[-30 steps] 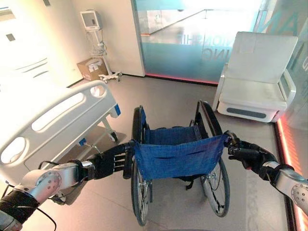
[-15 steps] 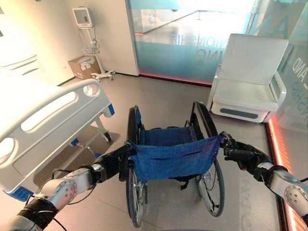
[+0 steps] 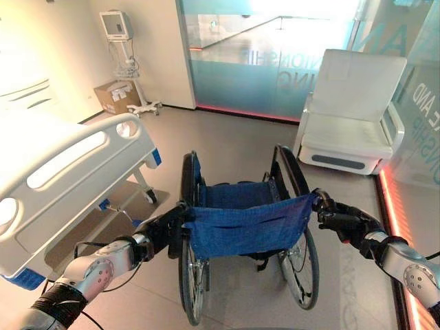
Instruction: Push the wheelchair next to the bed
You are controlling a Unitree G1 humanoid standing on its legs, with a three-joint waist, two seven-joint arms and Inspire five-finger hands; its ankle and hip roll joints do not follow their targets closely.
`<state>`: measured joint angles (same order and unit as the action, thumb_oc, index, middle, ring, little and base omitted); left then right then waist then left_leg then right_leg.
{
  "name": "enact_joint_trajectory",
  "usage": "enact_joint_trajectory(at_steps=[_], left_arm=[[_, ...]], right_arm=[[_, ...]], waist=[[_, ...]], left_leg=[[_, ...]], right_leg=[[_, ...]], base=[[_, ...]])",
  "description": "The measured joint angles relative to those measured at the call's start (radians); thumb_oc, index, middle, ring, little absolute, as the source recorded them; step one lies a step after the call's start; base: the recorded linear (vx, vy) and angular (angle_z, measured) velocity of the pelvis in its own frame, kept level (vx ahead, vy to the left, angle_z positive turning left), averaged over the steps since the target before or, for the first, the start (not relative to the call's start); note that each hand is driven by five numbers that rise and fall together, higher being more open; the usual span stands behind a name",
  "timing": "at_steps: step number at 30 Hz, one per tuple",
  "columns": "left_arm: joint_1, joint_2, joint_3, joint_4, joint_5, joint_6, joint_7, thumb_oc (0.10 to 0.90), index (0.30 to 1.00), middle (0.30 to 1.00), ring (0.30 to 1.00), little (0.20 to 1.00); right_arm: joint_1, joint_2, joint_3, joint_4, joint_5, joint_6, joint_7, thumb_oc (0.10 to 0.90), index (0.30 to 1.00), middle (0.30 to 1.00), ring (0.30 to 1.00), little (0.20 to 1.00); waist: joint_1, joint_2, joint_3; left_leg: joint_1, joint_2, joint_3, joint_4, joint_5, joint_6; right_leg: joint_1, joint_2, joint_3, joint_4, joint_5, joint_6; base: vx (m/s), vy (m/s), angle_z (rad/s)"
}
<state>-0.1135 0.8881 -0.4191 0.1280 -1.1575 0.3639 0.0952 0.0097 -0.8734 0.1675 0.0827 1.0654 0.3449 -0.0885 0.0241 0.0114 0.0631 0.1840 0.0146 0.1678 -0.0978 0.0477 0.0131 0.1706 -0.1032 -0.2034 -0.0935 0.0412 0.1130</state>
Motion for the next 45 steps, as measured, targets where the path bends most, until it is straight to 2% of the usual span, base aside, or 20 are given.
enact_joint_trajectory(at_steps=[7, 11, 21, 23, 26, 28, 29, 30, 32, 35, 36, 37, 38, 39, 40, 42, 43, 44, 45], left_arm=[[0.003, -0.080, 0.014, -0.004, -0.057, -0.064, 0.131, 0.400, 0.300, 0.300, 0.300, 0.300], [0.041, -0.166, 0.094, -0.021, -0.043, -0.097, 0.216, 0.400, 0.300, 0.300, 0.300, 0.300], [0.038, -0.238, 0.176, -0.023, 0.092, -0.084, 0.233, 0.400, 0.300, 0.300, 0.300, 0.300], [0.029, -0.244, 0.191, -0.023, 0.097, -0.084, 0.232, 0.400, 0.300, 0.300, 0.300, 0.300], [-0.046, -0.248, 0.193, 0.020, 0.102, -0.083, 0.233, 0.400, 0.300, 0.300, 0.300, 0.300], [-0.091, -0.253, 0.192, 0.064, 0.102, -0.073, 0.226, 0.400, 0.300, 0.300, 0.300, 0.300], [-0.102, -0.244, 0.199, 0.072, 0.102, -0.067, 0.221, 0.400, 0.300, 0.300, 0.300, 0.300], [-0.105, -0.239, 0.206, 0.075, 0.102, -0.064, 0.218, 0.400, 0.300, 0.300, 0.300, 0.300], [-0.131, -0.234, 0.206, 0.107, 0.105, -0.060, 0.205, 0.400, 0.300, 0.300, 0.300, 0.300], [-0.162, -0.242, 0.203, 0.137, 0.114, -0.049, 0.194, 0.400, 0.300, 0.300, 0.300, 0.300], [-0.171, -0.244, 0.201, 0.145, 0.118, -0.049, 0.199, 0.400, 0.300, 0.300, 0.300, 0.300], [-0.178, -0.246, 0.203, 0.151, 0.123, -0.052, 0.200, 0.400, 0.300, 0.300, 0.300, 0.300], [-0.196, -0.242, 0.199, 0.166, 0.127, -0.054, 0.197, 0.400, 0.300, 0.300, 0.300, 0.300], [-0.209, -0.234, 0.198, 0.175, 0.134, -0.053, 0.191, 0.400, 0.300, 0.300, 0.300, 0.300], [-0.227, -0.225, 0.194, 0.192, 0.135, -0.053, 0.182, 0.400, 0.300, 0.300, 0.300, 0.300], [-0.249, -0.219, 0.188, 0.219, 0.147, -0.051, 0.173, 0.400, 0.300, 0.300, 0.300, 0.300], [-0.256, -0.217, 0.188, 0.226, 0.158, -0.051, 0.174, 0.400, 0.300, 0.300, 0.300, 0.300], [-0.262, -0.242, 0.197, 0.236, 0.172, -0.055, 0.180, 0.400, 0.300, 0.300, 0.300, 0.300], [-0.260, -0.285, 0.202, 0.252, 0.175, -0.057, 0.183, 0.400, 0.300, 0.300, 0.300, 0.300]], right_arm=[[-0.021, 0.033, -0.005, 0.016, -0.046, 0.000, -0.012, 0.400, 0.300, 0.300, 0.300, 0.300], [-0.053, 0.083, -0.007, 0.030, -0.082, 0.002, -0.018, 0.400, 0.300, 0.300, 0.300, 0.300], [-0.085, 0.138, -0.030, 0.031, -0.162, 0.004, -0.023, 0.400, 0.300, 0.300, 0.300, 0.300], [-0.109, 0.143, -0.029, 0.037, -0.173, 0.004, -0.023, 0.400, 0.300, 0.300, 0.300, 0.300], [-0.179, 0.145, -0.024, 0.058, -0.195, 0.004, -0.042, 0.400, 0.300, 0.300, 0.300, 0.300], [-0.225, 0.147, -0.001, 0.090, -0.195, 0.004, -0.051, 0.400, 0.300, 0.300, 0.300, 0.300], [-0.238, 0.150, 0.004, 0.096, -0.195, 0.006, -0.054, 0.400, 0.300, 0.300, 0.300, 0.300], [-0.245, 0.156, 0.005, 0.099, -0.194, 0.006, -0.054, 0.400, 0.300, 0.300, 0.300, 0.300], [-0.260, 0.174, 0.007, 0.105, -0.195, 0.006, -0.062, 0.400, 0.300, 0.300, 0.300, 0.300], [-0.272, 0.167, 0.016, 0.112, -0.194, 0.007, -0.079, 0.400, 0.300, 0.300, 0.300, 0.300], [-0.281, 0.168, 0.017, 0.115, -0.194, 0.008, -0.080, 0.400, 0.300, 0.300, 0.300, 0.300], [-0.292, 0.169, 0.019, 0.113, -0.194, 0.008, -0.081, 0.400, 0.300, 0.300, 0.300, 0.300], [-0.299, 0.174, 0.017, 0.111, -0.193, 0.008, -0.083, 0.400, 0.300, 0.300, 0.300, 0.300], [-0.302, 0.179, 0.015, 0.109, -0.193, 0.008, -0.086, 0.400, 0.300, 0.300, 0.300, 0.300], [-0.303, 0.193, 0.008, 0.109, -0.194, 0.008, -0.088, 0.400, 0.300, 0.300, 0.300, 0.300], [-0.301, 0.215, -0.005, 0.113, -0.195, 0.010, -0.089, 0.400, 0.300, 0.300, 0.300, 0.300], [-0.304, 0.223, -0.010, 0.118, -0.195, 0.012, -0.088, 0.400, 0.300, 0.300, 0.300, 0.300], [-0.327, 0.213, -0.012, 0.124, -0.207, 0.021, -0.085, 0.400, 0.300, 0.300, 0.300, 0.300], [-0.347, 0.192, 0.004, 0.136, -0.227, 0.025, -0.079, 0.400, 0.300, 0.300, 0.300, 0.300]], waist=[[0.008, -0.011, 0.008], [0.005, -0.021, 0.016], [-0.005, -0.026, 0.051], [-0.013, -0.023, 0.069], [-0.037, -0.029, 0.131], [-0.042, -0.033, 0.146], [-0.042, -0.051, 0.147], [-0.042, -0.059, 0.148], [-0.055, -0.059, 0.150], [-0.067, -0.065, 0.158], [-0.067, -0.050, 0.171], [-0.064, -0.035, 0.183], [-0.074, -0.026, 0.193], [-0.088, -0.035, 0.195], [-0.097, -0.056, 0.197], [-0.120, -0.083, 0.192], [-0.128, -0.105, 0.184], [-0.140, -0.100, 0.186], [-0.136, -0.056, 0.186]], left_leg=[[0.001, -0.002, 0.000, 0.000, 0.000, 0.000], [0.001, -0.002, 0.000, 0.000, 0.001, 0.003], [0.015, -0.014, -0.001, 0.000, -0.003, 0.014], [0.013, -0.020, -0.002, 0.002, -0.005, 0.016], [0.001, -0.043, -0.053, 0.032, -0.016, 0.042], [-0.004, -0.051, -0.051, 0.052, -0.021, 0.049], [-0.009, -0.062, -0.050, 0.058, -0.024, 0.053], [-0.011, -0.067, -0.051, 0.060, -0.024, 0.053], [-0.026, -0.065, -0.065, 0.073, -0.024, 0.052], [-0.011, -0.075, -0.105, 0.074, -0.022, 0.055], [-0.001, -0.068, -0.159, 0.077, -0.014, 0.067], [-0.008, -0.048, -0.172, 0.092, -0.022, 0.057], [-0.033, -0.033, -0.192, 0.126, -0.037, 0.051], [-0.047, -0.035, -0.213, 0.139, -0.041, 0.050], [-0.058, -0.040, -0.229, 0.139, -0.047, 0.041], [-0.058, -0.045, -0.259, 0.130, -0.053, 0.032], [-0.045, -0.067, -0.275, 0.129, -0.080, 0.034], [-0.111, -0.091, -0.219, 0.401, -0.142, -0.001], [-0.124, -0.072, -0.186, 0.597, -0.239, -0.010]], right_leg=[[0.000, -0.002, 0.000, 0.000, 0.000, 0.003], [0.000, -0.005, -0.001, 0.000, 0.001, 0.002], [0.012, -0.017, -0.001, 0.015, 0.000, 0.006], [-0.011, -0.020, 0.003, 0.059, -0.016, 0.010], [-0.105, -0.062, 0.000, 0.296, -0.103, 0.020], [-0.148, -0.081, -0.003, 0.382, -0.118, 0.011], [-0.149, -0.091, -0.003, 0.377, -0.138, 0.007], [-0.147, -0.095, -0.001, 0.369, -0.148, 0.008], [-0.140, -0.087, -0.003, 0.346, -0.150, 0.022], [-0.171, -0.102, 0.010, 0.453, -0.171, 0.032], [-0.225, -0.084, 0.026, 0.518, -0.188, 0.030], [-0.268, -0.049, 0.048, 0.525, -0.192, 0.024], [-0.295, -0.020, 0.047, 0.465, -0.176, 0.048], [-0.305, -0.018, 0.046, 0.405, -0.158, 0.071], [-0.299, -0.023, 0.047, 0.316, -0.143, 0.095], [-0.292, -0.037, 0.053, 0.329, -0.148, 0.090], [-0.303, -0.052, 0.048, 0.330, -0.135, 0.074], [-0.302, -0.067, 0.030, 0.327, -0.126, 0.071], [-0.279, -0.047, 0.008, 0.314, -0.129, 0.071]], base=[[0.04, 0.068, -0.01], [0.07, 0.143, -0.03], [0.07, 0.175, -0.01], [0.05, 0.171, -0.03], [0.10, 0.136, 0.09], [0.25, 0.052, -0.04], [0.26, -0.008, -0.16], [0.23, -0.032, -0.09], [0.39, -0.100, 0.12], [0.34, -0.100, 0.19], [0.53, -0.171, -0.10], [0.67, -0.209, 0.08], [0.53, -0.169, 0.34], [0.52, -0.151, 0.73], [0.50, -0.157, 0.87], [0.40, -0.134, 0.83], [0.40, -0.177, 0.64], [0.44, -0.231, 0.51], [0.44, -0.250, 0.35]])
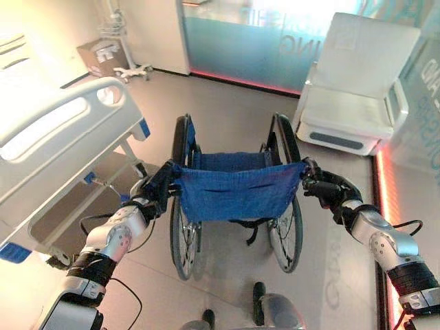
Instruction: Push the wheelchair next to the bed
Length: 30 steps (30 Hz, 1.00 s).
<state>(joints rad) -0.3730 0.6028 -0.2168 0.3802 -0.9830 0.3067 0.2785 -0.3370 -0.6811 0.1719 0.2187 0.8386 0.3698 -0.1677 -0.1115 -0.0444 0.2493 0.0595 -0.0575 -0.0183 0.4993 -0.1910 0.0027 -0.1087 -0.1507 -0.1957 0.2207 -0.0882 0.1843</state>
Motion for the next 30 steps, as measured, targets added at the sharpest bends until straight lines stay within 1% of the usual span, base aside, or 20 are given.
enact_joint_trajectory(at_steps=[2, 3, 4, 5, 6, 7, 9, 10, 11, 12, 14, 15, 16, 18, 23, 25, 26, 28, 29, 30], left_arm=[[0.010, -0.037, 0.000, 0.005, 0.005, -0.012, 0.012, 0.400, 0.300, 0.300, 0.300, 0.300], [0.011, -0.039, -0.001, -0.003, 0.006, -0.014, 0.018, 0.400, 0.300, 0.300, 0.300, 0.300], [0.025, -0.020, -0.003, -0.023, 0.001, -0.015, 0.030, 0.400, 0.300, 0.300, 0.300, 0.300], [0.035, -0.033, -0.002, -0.014, 0.002, -0.016, 0.036, 0.400, 0.300, 0.300, 0.300, 0.300], [0.047, -0.049, 0.000, -0.005, 0.005, -0.017, 0.040, 0.400, 0.300, 0.300, 0.300, 0.300], [0.072, -0.043, 0.001, -0.010, 0.004, -0.023, 0.040, 0.400, 0.300, 0.300, 0.300, 0.300], [0.105, -0.035, 0.008, -0.015, 0.002, -0.041, 0.025, 0.400, 0.300, 0.300, 0.300, 0.300], [0.125, -0.033, 0.008, -0.012, 0.003, -0.062, 0.017, 0.400, 0.300, 0.300, 0.300, 0.300], [0.126, -0.023, 0.013, -0.020, -0.001, -0.070, 0.014, 0.400, 0.300, 0.300, 0.300, 0.300], [0.127, -0.007, 0.015, -0.024, -0.009, -0.071, 0.007, 0.400, 0.300, 0.300, 0.300, 0.300], [0.120, -0.019, 0.025, 0.002, -0.013, -0.072, 0.004, 0.400, 0.300, 0.300, 0.300, 0.300], [0.123, -0.020, 0.025, 0.018, -0.015, -0.071, -0.004, 0.400, 0.300, 0.300, 0.300, 0.300], [0.122, -0.020, 0.026, 0.016, -0.018, -0.071, -0.008, 0.400, 0.300, 0.300, 0.300, 0.300], [0.122, -0.016, 0.027, 0.019, -0.016, -0.070, -0.010, 0.400, 0.300, 0.300, 0.300, 0.300], [0.123, 0.006, 0.031, 0.016, -0.014, -0.058, -0.019, 0.400, 0.300, 0.300, 0.300, 0.300], [0.123, 0.005, 0.033, 0.016, -0.014, -0.057, -0.025, 0.400, 0.300, 0.300, 0.300, 0.300], [0.123, 0.004, 0.032, 0.016, -0.012, -0.053, -0.028, 0.400, 0.300, 0.300, 0.300, 0.300], [0.128, -0.005, 0.024, 0.019, 0.000, -0.047, -0.037, 0.400, 0.300, 0.300, 0.300, 0.300], [0.133, -0.015, 0.019, 0.012, 0.001, -0.046, -0.038, 0.400, 0.300, 0.300, 0.300, 0.300], [0.127, -0.022, 0.034, 0.022, 0.005, -0.050, -0.046, 0.400, 0.300, 0.300, 0.300, 0.300]], right_arm=[[-0.012, -0.030, 0.006, 0.021, -0.014, 0.018, 0.010, 0.400, 0.300, 0.300, 0.300, 0.300], [-0.020, -0.038, 0.001, 0.029, -0.017, 0.018, 0.017, 0.400, 0.300, 0.300, 0.300, 0.300], [-0.032, -0.035, 0.006, 0.034, -0.025, 0.036, 0.030, 0.400, 0.300, 0.300, 0.300, 0.300], [-0.035, -0.027, 0.007, 0.038, -0.049, 0.036, 0.031, 0.400, 0.300, 0.300, 0.300, 0.300], [-0.039, -0.022, 0.013, 0.047, -0.057, 0.036, 0.031, 0.400, 0.300, 0.300, 0.300, 0.300], [-0.039, -0.015, 0.033, 0.051, -0.059, 0.037, 0.034, 0.400, 0.300, 0.300, 0.300, 0.300], [-0.037, 0.000, 0.043, 0.058, -0.059, 0.036, 0.035, 0.400, 0.300, 0.300, 0.300, 0.300], [-0.041, 0.026, 0.055, 0.081, -0.065, 0.030, 0.034, 0.400, 0.300, 0.300, 0.300, 0.300], [-0.064, 0.012, 0.068, 0.086, -0.059, 0.028, 0.035, 0.400, 0.300, 0.300, 0.300, 0.300], [-0.080, 0.011, 0.081, 0.089, -0.050, 0.028, 0.034, 0.400, 0.300, 0.300, 0.300, 0.300], [-0.104, 0.026, 0.096, 0.106, -0.055, 0.027, 0.016, 0.400, 0.300, 0.300, 0.300, 0.300], [-0.111, 0.015, 0.119, 0.112, -0.053, 0.024, 0.007, 0.400, 0.300, 0.300, 0.300, 0.300], [-0.113, 0.007, 0.122, 0.105, -0.045, 0.024, 0.007, 0.400, 0.300, 0.300, 0.300, 0.300], [-0.110, 0.012, 0.127, 0.109, -0.045, 0.025, 0.007, 0.400, 0.300, 0.300, 0.300, 0.300], [-0.095, 0.034, 0.122, 0.115, -0.046, 0.023, 0.007, 0.400, 0.300, 0.300, 0.300, 0.300], [-0.090, 0.035, 0.118, 0.113, -0.046, 0.022, 0.009, 0.400, 0.300, 0.300, 0.300, 0.300], [-0.071, 0.038, 0.112, 0.105, -0.046, 0.021, 0.009, 0.400, 0.300, 0.300, 0.300, 0.300], [-0.017, 0.038, 0.095, 0.084, -0.051, 0.012, 0.009, 0.400, 0.300, 0.300, 0.300, 0.300], [0.002, 0.022, 0.087, 0.068, -0.051, 0.014, 0.010, 0.400, 0.300, 0.300, 0.300, 0.300], [0.003, 0.035, 0.078, 0.067, -0.057, 0.009, 0.010, 0.400, 0.300, 0.300, 0.300, 0.300]], waist=[[0.007, 0.036, -0.020], [0.022, 0.037, -0.021], [0.051, -0.004, -0.040], [0.044, -0.002, -0.045], [0.042, 0.008, -0.047], [0.074, 0.007, -0.049], [0.102, -0.005, -0.049], [0.122, -0.018, -0.052], [0.146, -0.016, -0.046], [0.152, -0.016, -0.044], [0.144, 0.024, -0.035], [0.162, 0.041, -0.042], [0.175, 0.067, -0.044], [0.186, 0.075, -0.046], [0.234, 0.086, -0.054], [0.242, 0.088, -0.063], [0.247, 0.074, -0.075], [0.251, 0.044, -0.117], [0.248, 0.052, -0.141], [0.241, 0.038, -0.133]], left_leg=[[-0.029, 0.019, 0.032, 0.140, -0.010, -0.059], [-0.061, 0.031, 0.045, 0.187, 0.004, -0.084], [-0.132, 0.008, 0.084, 0.316, 0.055, -0.170], [-0.193, 0.006, 0.075, 0.424, 0.155, -0.224], [-0.236, 0.021, 0.094, 0.487, 0.260, -0.187], [-0.280, 0.060, 0.139, 0.530, 0.307, -0.126], [-0.299, 0.090, 0.170, 0.460, 0.272, -0.081], [-0.265, 0.091, 0.185, 0.213, 0.250, -0.053], [-0.230, 0.103, 0.187, 0.012, 0.253, -0.057], [-0.231, 0.105, 0.185, -0.059, 0.249, -0.059], [-0.194, 0.132, 0.148, -0.232, 0.254, -0.066], [-0.177, 0.136, 0.131, -0.391, 0.271, -0.102], [-0.173, 0.134, 0.136, -0.486, 0.285, -0.117], [-0.173, 0.135, 0.137, -0.575, 0.296, -0.136], [-0.193, 0.126, 0.127, -0.522, 0.297, -0.127], [-0.191, 0.122, 0.127, -0.472, 0.296, -0.125], [-0.188, 0.105, 0.129, -0.430, 0.293, -0.119], [-0.134, 0.037, 0.108, -0.406, 0.265, -0.075], [-0.080, 0.032, 0.108, -0.440, 0.301, 0.018], [-0.070, 0.006, 0.104, -0.444, 0.298, 0.070]], right_leg=[[0.002, 0.029, -0.035, 0.013, -0.003, -0.037], [-0.019, 0.030, -0.050, 0.083, -0.040, -0.099], [-0.062, 0.020, -0.052, 0.209, -0.100, -0.149], [-0.034, 0.038, -0.031, 0.171, -0.055, -0.202], [-0.003, 0.054, -0.021, 0.124, -0.038, -0.199], [0.036, 0.063, -0.004, 0.073, -0.022, -0.208], [0.075, 0.071, 0.005, 0.001, -0.019, -0.211], [0.126, 0.082, 0.016, -0.106, -0.017, -0.191], [0.130, 0.084, 0.003, -0.102, -0.017, -0.219], [0.149, 0.088, 0.026, -0.106, 0.044, -0.225], [0.189, 0.140, 0.047, -0.120, 0.038, -0.248], [0.200, 0.164, 0.074, -0.133, 0.034, -0.250], [0.210, 0.178, 0.081, -0.134, 0.031, -0.254], [0.231, 0.195, 0.101, -0.139, 0.020, -0.254], [0.254, 0.203, 0.166, -0.071, -0.057, -0.247], [0.251, 0.186, 0.169, -0.034, -0.097, -0.224], [0.238, 0.164, 0.167, 0.001, -0.134, -0.205], [0.216, 0.090, 0.160, 0.090, -0.225, -0.187], [0.213, 0.067, 0.130, 0.164, -0.259, -0.143], [0.168, 0.033, 0.109, 0.295, -0.279, -0.106]], base=[[0.31, -0.217, 0.25], [0.34, -0.233, -0.25], [0.31, -0.186, -0.21], [0.34, -0.178, -0.12], [0.35, -0.091, -0.06], [0.34, -0.020, -0.31], [0.50, 0.056, -0.49], [0.51, 0.123, -0.69], [0.38, 0.095, -0.58], [0.57, 0.153, -0.31], [0.58, 0.149, -0.16], [0.63, 0.143, -0.50], [0.59, 0.124, -0.45], [0.61, 0.143, -0.32], [0.56, 0.211, -0.46], [0.55, 0.310, -0.36], [0.40, 0.278, -0.23], [0.41, 0.313, -0.14], [0.45, 0.333, -0.14], [0.60, 0.348, -0.06]])
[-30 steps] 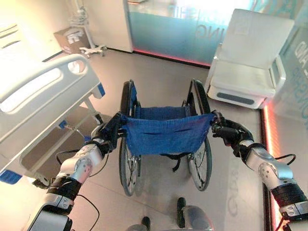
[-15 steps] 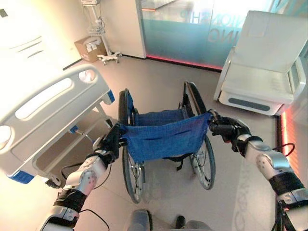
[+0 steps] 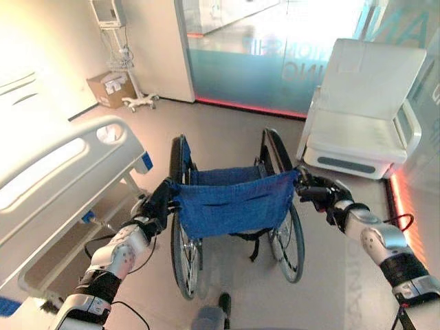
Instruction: Push the wheelchair next to the bed
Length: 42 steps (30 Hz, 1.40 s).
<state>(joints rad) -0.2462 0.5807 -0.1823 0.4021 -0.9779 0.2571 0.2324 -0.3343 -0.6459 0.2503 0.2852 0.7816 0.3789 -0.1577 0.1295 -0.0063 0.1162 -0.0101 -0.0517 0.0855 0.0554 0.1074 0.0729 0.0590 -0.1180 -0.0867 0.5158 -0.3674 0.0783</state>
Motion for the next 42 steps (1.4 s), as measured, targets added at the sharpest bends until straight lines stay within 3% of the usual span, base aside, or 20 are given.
enact_joint_trajectory(at_steps=[1, 3, 4, 8, 12, 14, 17, 20, 22, 24, 25, 26, 27, 28, 29, 32, 34, 37, 40, 42], left_arm=[[-0.011, 0.000, 0.003, 0.019, 0.008, -0.003, -0.006, 0.400, 0.300, 0.300, 0.300, 0.300], [-0.014, 0.007, 0.001, 0.025, 0.013, -0.002, -0.010, 0.400, 0.300, 0.300, 0.300, 0.300], [-0.015, 0.008, 0.002, 0.027, 0.015, -0.001, -0.014, 0.400, 0.300, 0.300, 0.300, 0.300], [-0.055, 0.009, 0.016, 0.048, 0.040, -0.005, -0.038, 0.400, 0.300, 0.300, 0.300, 0.300], [-0.079, 0.019, 0.026, 0.065, 0.043, -0.011, -0.048, 0.400, 0.300, 0.300, 0.300, 0.300], [-0.079, 0.020, 0.024, 0.064, 0.040, -0.009, -0.045, 0.400, 0.300, 0.300, 0.300, 0.300], [-0.077, -0.017, 0.022, 0.067, 0.040, -0.005, -0.034, 0.400, 0.300, 0.300, 0.300, 0.300], [-0.078, -0.037, 0.024, 0.070, 0.040, -0.008, -0.024, 0.400, 0.300, 0.300, 0.300, 0.300], [-0.082, -0.040, 0.021, 0.070, 0.040, -0.008, -0.012, 0.400, 0.300, 0.300, 0.300, 0.300], [-0.084, -0.064, 0.010, 0.071, 0.041, -0.014, 0.014, 0.400, 0.300, 0.300, 0.300, 0.300], [-0.077, -0.068, 0.011, 0.070, 0.039, -0.015, 0.020, 0.400, 0.300, 0.300, 0.300, 0.300], [-0.077, -0.079, 0.010, 0.070, 0.038, -0.021, 0.022, 0.400, 0.300, 0.300, 0.300, 0.300], [-0.072, -0.081, 0.011, 0.064, 0.038, -0.027, 0.026, 0.400, 0.300, 0.300, 0.300, 0.300], [-0.064, -0.078, 0.010, 0.060, 0.038, -0.030, 0.029, 0.400, 0.300, 0.300, 0.300, 0.300], [-0.053, -0.074, 0.010, 0.060, 0.033, -0.030, 0.025, 0.400, 0.300, 0.300, 0.300, 0.300], [-0.044, -0.058, 0.011, 0.060, 0.029, -0.037, 0.017, 0.400, 0.300, 0.300, 0.300, 0.300], [-0.046, -0.053, 0.012, 0.058, 0.029, -0.043, 0.012, 0.400, 0.300, 0.300, 0.300, 0.300], [-0.046, -0.032, 0.013, 0.042, 0.029, -0.037, 0.014, 0.400, 0.300, 0.300, 0.300, 0.300], [-0.046, -0.019, 0.013, 0.028, 0.029, -0.018, 0.015, 0.400, 0.300, 0.300, 0.300, 0.300], [-0.046, -0.008, 0.020, 0.019, 0.029, -0.009, 0.007, 0.400, 0.300, 0.300, 0.300, 0.300]], right_arm=[[0.000, 0.022, -0.007, 0.001, -0.027, -0.005, -0.003, 0.400, 0.300, 0.300, 0.300, 0.300], [0.003, 0.036, -0.009, 0.001, -0.031, -0.006, -0.004, 0.400, 0.300, 0.300, 0.300, 0.300], [0.003, 0.028, -0.010, 0.001, -0.031, -0.005, -0.005, 0.400, 0.300, 0.300, 0.300, 0.300], [-0.009, 0.039, -0.013, 0.001, -0.028, -0.030, -0.011, 0.400, 0.300, 0.300, 0.300, 0.300], [-0.029, 0.032, -0.015, -0.012, -0.018, -0.032, -0.023, 0.400, 0.300, 0.300, 0.300, 0.300], [-0.031, 0.035, -0.027, -0.019, -0.018, -0.024, -0.025, 0.400, 0.300, 0.300, 0.300, 0.300], [-0.030, 0.014, -0.043, -0.036, -0.018, 0.009, -0.023, 0.400, 0.300, 0.300, 0.300, 0.300], [-0.046, -0.012, -0.044, -0.044, -0.018, 0.031, -0.020, 0.400, 0.300, 0.300, 0.300, 0.300], [-0.063, -0.021, -0.038, -0.030, -0.018, 0.042, -0.019, 0.400, 0.300, 0.300, 0.300, 0.300], [-0.087, -0.041, -0.018, -0.004, -0.019, 0.044, -0.014, 0.400, 0.300, 0.300, 0.300, 0.300], [-0.096, -0.050, -0.004, 0.001, -0.019, 0.044, -0.013, 0.400, 0.300, 0.300, 0.300, 0.300], [-0.098, -0.056, -0.006, 0.007, -0.019, 0.042, -0.008, 0.400, 0.300, 0.300, 0.300, 0.300], [-0.102, -0.050, -0.006, 0.009, -0.021, 0.042, -0.008, 0.400, 0.300, 0.300, 0.300, 0.300], [-0.106, -0.044, -0.004, 0.024, -0.021, 0.039, -0.007, 0.400, 0.300, 0.300, 0.300, 0.300], [-0.107, -0.034, 0.004, 0.034, -0.022, 0.037, -0.006, 0.400, 0.300, 0.300, 0.300, 0.300], [-0.113, -0.011, 0.006, 0.051, -0.028, 0.035, -0.007, 0.400, 0.300, 0.300, 0.300, 0.300], [-0.115, -0.009, 0.008, 0.056, -0.028, 0.031, -0.008, 0.400, 0.300, 0.300, 0.300, 0.300], [-0.112, -0.002, 0.010, 0.065, -0.026, 0.027, -0.009, 0.400, 0.300, 0.300, 0.300, 0.300], [-0.095, -0.001, 0.008, 0.064, -0.019, 0.027, -0.005, 0.400, 0.300, 0.300, 0.300, 0.300], [-0.082, 0.014, -0.006, 0.061, -0.020, 0.016, 0.007, 0.400, 0.300, 0.300, 0.300, 0.300]], waist=[[-0.015, -0.011, 0.002], [-0.042, -0.012, 0.004], [-0.050, -0.010, 0.005], [-0.064, 0.014, 0.023], [-0.142, 0.019, 0.047], [-0.162, -0.008, 0.061], [-0.182, -0.020, 0.062], [-0.213, -0.001, 0.041], [-0.227, 0.012, 0.037], [-0.198, 0.020, 0.038], [-0.178, 0.032, 0.037], [-0.171, 0.023, 0.044], [-0.159, 0.022, 0.042], [-0.141, 0.008, 0.051], [-0.137, -0.013, 0.060], [-0.119, -0.004, 0.065], [-0.104, 0.001, 0.066], [-0.077, 0.010, 0.079], [-0.053, 0.019, 0.081], [-0.026, 0.008, 0.072]], left_leg=[[0.012, -0.029, 0.000, 0.017, -0.029, 0.012], [0.057, -0.045, 0.005, 0.000, -0.045, 0.040], [0.066, -0.046, 0.005, 0.001, -0.048, 0.040], [0.097, -0.027, -0.043, -0.019, -0.091, 0.055], [0.117, -0.042, -0.145, 0.011, -0.145, 0.056], [0.167, -0.077, -0.181, 0.010, -0.168, 0.061], [0.212, -0.091, -0.192, 0.045, -0.246, 0.053], [0.227, -0.037, -0.199, 0.074, -0.308, 0.005], [0.206, -0.001, -0.172, 0.196, -0.354, -0.065], [0.045, 0.027, -0.097, 0.583, -0.340, -0.124], [0.004, 0.035, -0.098, 0.670, -0.298, -0.160], [-0.137, 0.037, -0.088, 0.882, -0.126, -0.201], [-0.164, 0.045, -0.069, 0.909, -0.133, -0.181], [-0.205, 0.051, -0.040, 0.863, -0.168, -0.137], [-0.176, 0.053, -0.006, 0.667, -0.182, -0.108], [-0.120, 0.060, 0.011, 0.178, -0.166, -0.114], [-0.094, 0.064, 0.000, -0.031, -0.120, -0.146], [-0.128, 0.087, -0.024, -0.138, -0.088, -0.173], [-0.160, 0.103, -0.006, -0.037, -0.088, -0.172], [-0.134, 0.095, 0.013, 0.003, -0.086, -0.159]], right_leg=[[-0.100, -0.047, -0.026, 0.216, 0.056, -0.009], [-0.192, -0.125, -0.071, 0.391, 0.089, -0.038], [-0.188, -0.132, -0.087, 0.373, 0.092, -0.038], [-0.220, -0.064, -0.118, -0.031, 0.113, -0.018], [-0.279, 0.021, -0.087, -0.398, 0.327, 0.081], [-0.279, 0.002, -0.086, -0.509, 0.374, 0.089], [-0.272, -0.028, -0.049, -0.450, 0.384, 0.097], [-0.258, -0.010, -0.028, -0.330, 0.392, 0.073], [-0.232, 0.025, -0.039, -0.317, 0.408, 0.035], [-0.195, 0.060, -0.036, -0.309, 0.391, -0.087], [-0.174, 0.073, -0.036, -0.309, 0.377, -0.096], [-0.153, 0.076, -0.034, -0.334, 0.370, -0.104], [-0.144, 0.072, -0.030, -0.343, 0.371, -0.102], [-0.108, 0.076, -0.009, -0.362, 0.361, -0.103], [-0.059, 0.076, -0.005, -0.399, 0.369, -0.109], [0.030, 0.120, 0.017, -0.470, 0.352, -0.112], [0.077, 0.146, 0.043, -0.516, 0.353, -0.115], [0.169, 0.184, 0.115, -0.554, 0.323, -0.125], [0.201, 0.190, 0.132, -0.505, 0.241, -0.135], [0.201, 0.155, 0.128, -0.427, 0.156, -0.105]], base=[[0.44, 0.210, -0.03], [0.39, 0.046, 0.07], [0.41, -0.026, 0.06], [0.37, -0.097, -0.07], [0.57, -0.161, 0.58], [0.44, -0.130, 0.55], [0.53, -0.207, 0.66], [0.39, -0.204, 0.78], [0.31, -0.222, 0.80], [0.42, -0.199, 0.21], [0.42, -0.113, 0.04], [0.30, -0.003, 0.01], [0.38, 0.024, 0.01], [0.51, 0.101, -0.07], [0.52, 0.126, 0.06], [0.48, 0.121, 0.04], [0.61, 0.152, -0.14], [0.50, 0.159, -0.28], [0.50, 0.229, -0.36], [0.49, 0.310, -0.47]])
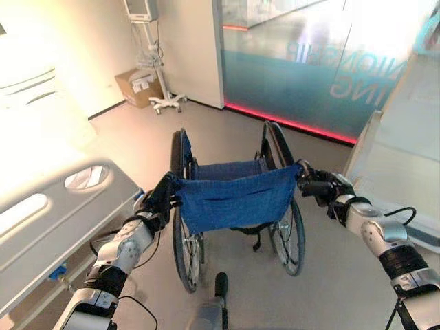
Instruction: Push the wheelchair next to the bed
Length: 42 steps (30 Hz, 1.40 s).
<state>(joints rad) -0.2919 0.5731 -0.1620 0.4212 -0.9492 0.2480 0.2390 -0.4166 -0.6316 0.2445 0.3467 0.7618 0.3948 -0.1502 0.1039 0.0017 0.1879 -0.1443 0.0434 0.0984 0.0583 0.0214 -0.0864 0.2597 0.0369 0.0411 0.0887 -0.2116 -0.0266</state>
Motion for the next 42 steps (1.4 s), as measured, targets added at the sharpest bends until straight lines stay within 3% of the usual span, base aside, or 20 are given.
enact_joint_trajectory(at_steps=[2, 3, 5, 7, 9, 11, 13, 15, 17, 18, 19, 20, 25, 28, 29, 30, 31, 33, 35, 42], left_arm=[[-0.009, 0.002, 0.006, 0.001, 0.000, 0.001, -0.009, 0.400, 0.300, 0.300, 0.300, 0.300], [-0.021, -0.001, 0.011, 0.005, 0.001, 0.005, -0.010, 0.400, 0.300, 0.300, 0.300, 0.300], [-0.054, 0.000, 0.013, 0.029, 0.003, 0.008, -0.027, 0.400, 0.300, 0.300, 0.300, 0.300], [-0.075, -0.007, 0.009, 0.066, 0.005, 0.008, -0.046, 0.400, 0.300, 0.300, 0.300, 0.300], [-0.074, -0.011, 0.009, 0.079, 0.014, 0.007, -0.052, 0.400, 0.300, 0.300, 0.300, 0.300], [-0.094, -0.003, 0.012, 0.077, 0.016, 0.004, -0.057, 0.400, 0.300, 0.300, 0.300, 0.300], [-0.130, -0.011, 0.011, 0.097, 0.035, -0.002, -0.061, 0.400, 0.300, 0.300, 0.300, 0.300], [-0.138, -0.010, 0.012, 0.103, 0.038, -0.004, -0.062, 0.400, 0.300, 0.300, 0.300, 0.300], [-0.141, -0.019, 0.009, 0.108, 0.043, -0.009, -0.065, 0.400, 0.300, 0.300, 0.300, 0.300], [-0.142, -0.032, 0.015, 0.106, 0.049, -0.012, -0.064, 0.400, 0.300, 0.300, 0.300, 0.300], [-0.141, -0.026, 0.010, 0.087, 0.048, -0.008, -0.063, 0.400, 0.300, 0.300, 0.300, 0.300], [-0.130, -0.023, 0.012, 0.070, 0.040, -0.004, -0.061, 0.400, 0.300, 0.300, 0.300, 0.300], [-0.071, -0.080, 0.022, -0.012, 0.031, -0.004, -0.027, 0.400, 0.300, 0.300, 0.300, 0.300], [-0.065, -0.126, 0.031, -0.052, 0.032, -0.008, -0.002, 0.400, 0.300, 0.300, 0.300, 0.300], [-0.059, -0.139, 0.032, -0.082, 0.032, -0.007, 0.013, 0.400, 0.300, 0.300, 0.300, 0.300], [-0.047, -0.151, 0.034, -0.108, 0.032, -0.007, 0.026, 0.400, 0.300, 0.300, 0.300, 0.300], [-0.039, -0.154, 0.037, -0.122, 0.032, -0.007, 0.031, 0.400, 0.300, 0.300, 0.300, 0.300], [-0.001, -0.153, 0.043, -0.159, 0.032, 0.002, 0.039, 0.400, 0.300, 0.300, 0.300, 0.300], [0.034, -0.141, 0.057, -0.193, 0.031, 0.007, 0.040, 0.400, 0.300, 0.300, 0.300, 0.300], [0.113, -0.111, 0.073, -0.218, -0.006, 0.010, 0.036, 0.400, 0.300, 0.300, 0.300, 0.300]], right_arm=[[0.003, 0.003, -0.005, -0.003, 0.000, -0.013, 0.004, 0.400, 0.300, 0.300, 0.300, 0.300], [0.003, 0.000, -0.004, -0.005, -0.002, -0.019, 0.004, 0.400, 0.300, 0.300, 0.300, 0.300], [0.010, 0.014, -0.025, -0.006, -0.011, -0.030, 0.001, 0.400, 0.300, 0.300, 0.300, 0.300], [0.023, 0.024, -0.037, -0.006, -0.013, -0.026, -0.006, 0.400, 0.300, 0.300, 0.300, 0.300], [0.032, 0.030, -0.035, -0.008, -0.018, -0.031, -0.006, 0.400, 0.300, 0.300, 0.300, 0.300], [0.031, 0.040, -0.042, -0.008, -0.017, -0.037, -0.006, 0.400, 0.300, 0.300, 0.300, 0.300], [0.020, 0.042, -0.049, -0.008, -0.017, -0.053, -0.013, 0.400, 0.300, 0.300, 0.300, 0.300], [0.013, 0.039, -0.059, -0.013, -0.017, -0.055, -0.013, 0.400, 0.300, 0.300, 0.300, 0.300], [0.026, 0.034, -0.064, -0.034, -0.017, -0.054, -0.017, 0.400, 0.300, 0.300, 0.300, 0.300], [0.041, 0.023, -0.073, -0.050, -0.016, -0.055, -0.020, 0.400, 0.300, 0.300, 0.300, 0.300], [0.066, 0.012, -0.084, -0.081, -0.012, -0.056, -0.022, 0.400, 0.300, 0.300, 0.300, 0.300], [0.072, 0.003, -0.086, -0.098, -0.012, -0.051, -0.022, 0.400, 0.300, 0.300, 0.300, 0.300], [0.099, -0.038, -0.133, -0.099, -0.022, -0.044, 0.019, 0.400, 0.300, 0.300, 0.300, 0.300], [0.099, -0.079, -0.157, -0.091, -0.023, -0.043, 0.042, 0.400, 0.300, 0.300, 0.300, 0.300], [0.097, -0.095, -0.167, -0.079, -0.023, -0.047, 0.055, 0.400, 0.300, 0.300, 0.300, 0.300], [0.093, -0.103, -0.180, -0.077, -0.039, -0.047, 0.063, 0.400, 0.300, 0.300, 0.300, 0.300], [0.089, -0.105, -0.178, -0.072, -0.046, -0.048, 0.068, 0.400, 0.300, 0.300, 0.300, 0.300], [0.077, -0.105, -0.174, -0.051, -0.054, -0.049, 0.086, 0.400, 0.300, 0.300, 0.300, 0.300], [0.069, -0.094, -0.155, -0.036, -0.057, -0.056, 0.091, 0.400, 0.300, 0.300, 0.300, 0.300], [-0.031, -0.084, -0.040, 0.071, -0.066, -0.071, 0.100, 0.400, 0.300, 0.300, 0.300, 0.300]], waist=[[-0.004, -0.011, -0.013], [-0.003, -0.009, -0.027], [-0.007, -0.010, -0.031], [-0.015, -0.033, -0.033], [-0.029, -0.025, -0.038], [-0.030, -0.015, -0.036], [-0.034, 0.019, -0.016], [-0.044, 0.038, -0.005], [-0.108, 0.035, -0.001], [-0.116, 0.035, 0.000], [-0.143, 0.015, 0.009], [-0.161, -0.016, 0.023], [-0.209, -0.037, 0.021], [-0.225, -0.036, 0.023], [-0.226, -0.033, 0.022], [-0.219, -0.038, 0.020], [-0.210, -0.033, 0.021], [-0.167, -0.032, 0.021], [-0.141, -0.057, 0.034], [-0.051, -0.067, 0.044]], left_leg=[[0.039, -0.025, 0.002, 0.002, 0.006, 0.025], [0.083, -0.051, 0.010, -0.049, 0.068, 0.111], [0.104, -0.064, 0.037, -0.042, 0.130, 0.186], [0.148, -0.113, 0.049, -0.036, 0.090, 0.204], [0.196, -0.137, 0.016, -0.044, 0.055, 0.230], [0.209, -0.133, -0.073, -0.068, 0.053, 0.226], [0.224, -0.119, -0.178, -0.069, 0.040, 0.221], [0.241, -0.120, -0.212, -0.066, 0.030, 0.213], [0.263, -0.144, -0.283, -0.054, -0.024, 0.150], [0.256, -0.142, -0.261, -0.035, -0.065, 0.166], [0.266, -0.120, -0.110, -0.027, -0.094, 0.203], [0.311, -0.148, -0.095, -0.027, -0.102, 0.223], [0.400, -0.180, -0.273, 0.022, -0.186, 0.212], [0.393, -0.153, -0.282, 0.075, -0.221, 0.165], [0.363, -0.140, -0.269, 0.145, -0.245, 0.123], [0.311, -0.133, -0.226, 0.258, -0.264, 0.092], [0.286, -0.124, -0.208, 0.312, -0.265, 0.088], [0.123, -0.081, -0.125, 0.684, -0.207, 0.010], [0.005, -0.029, -0.064, 0.828, -0.198, 0.012], [-0.007, -0.037, -0.014, 0.235, -0.169, -0.012]], right_leg=[[-0.008, -0.033, -0.004, 0.064, -0.057, 0.040], [-0.030, -0.064, -0.042, 0.149, -0.098, 0.075], [-0.124, -0.121, -0.192, 0.410, -0.113, 0.106], [-0.198, -0.223, -0.241, 0.650, -0.070, 0.102], [-0.252, -0.291, -0.280, 0.685, -0.082, 0.091], [-0.286, -0.262, -0.298, 0.545, -0.081, 0.091], [-0.332, -0.179, -0.301, 0.350, -0.071, 0.090], [-0.377, -0.124, -0.301, 0.227, -0.027, 0.104], [-0.439, -0.074, -0.303, 0.114, 0.071, 0.089], [-0.447, -0.072, -0.284, 0.084, 0.093, 0.104], [-0.433, -0.089, -0.270, -0.028, 0.150, 0.159], [-0.427, -0.133, -0.271, -0.073, 0.200, 0.181], [-0.393, -0.150, -0.209, -0.056, 0.248, 0.179], [-0.371, -0.143, -0.222, -0.016, 0.318, 0.127], [-0.369, -0.135, -0.254, 0.012, 0.307, 0.076], [-0.365, -0.129, -0.270, 0.014, 0.305, 0.030], [-0.363, -0.120, -0.273, 0.027, 0.282, 0.024], [-0.321, -0.088, -0.300, 0.023, 0.244, -0.018], [-0.269, -0.079, -0.326, 0.008, 0.218, -0.036], [-0.063, -0.019, -0.349, -0.145, 0.181, -0.052]], base=[[0.37, 0.281, -0.30], [0.35, 0.289, -0.36], [0.55, 0.389, -0.21], [0.40, 0.186, -0.06], [0.32, 0.048, -0.26], [0.31, -0.015, -0.32], [0.32, -0.052, -0.19], [0.41, -0.099, 0.00], [0.56, -0.138, 0.61], [0.57, -0.118, 0.92], [0.62, -0.151, 0.84], [0.62, -0.159, 0.81], [0.43, -0.205, 0.70], [0.31, -0.258, 0.99], [0.29, -0.304, 0.74], [0.21, -0.233, 0.56], [0.26, -0.315, 0.12], [0.27, -0.295, 0.05], [0.28, -0.154, 0.05], [0.35, -0.045, -0.14]])
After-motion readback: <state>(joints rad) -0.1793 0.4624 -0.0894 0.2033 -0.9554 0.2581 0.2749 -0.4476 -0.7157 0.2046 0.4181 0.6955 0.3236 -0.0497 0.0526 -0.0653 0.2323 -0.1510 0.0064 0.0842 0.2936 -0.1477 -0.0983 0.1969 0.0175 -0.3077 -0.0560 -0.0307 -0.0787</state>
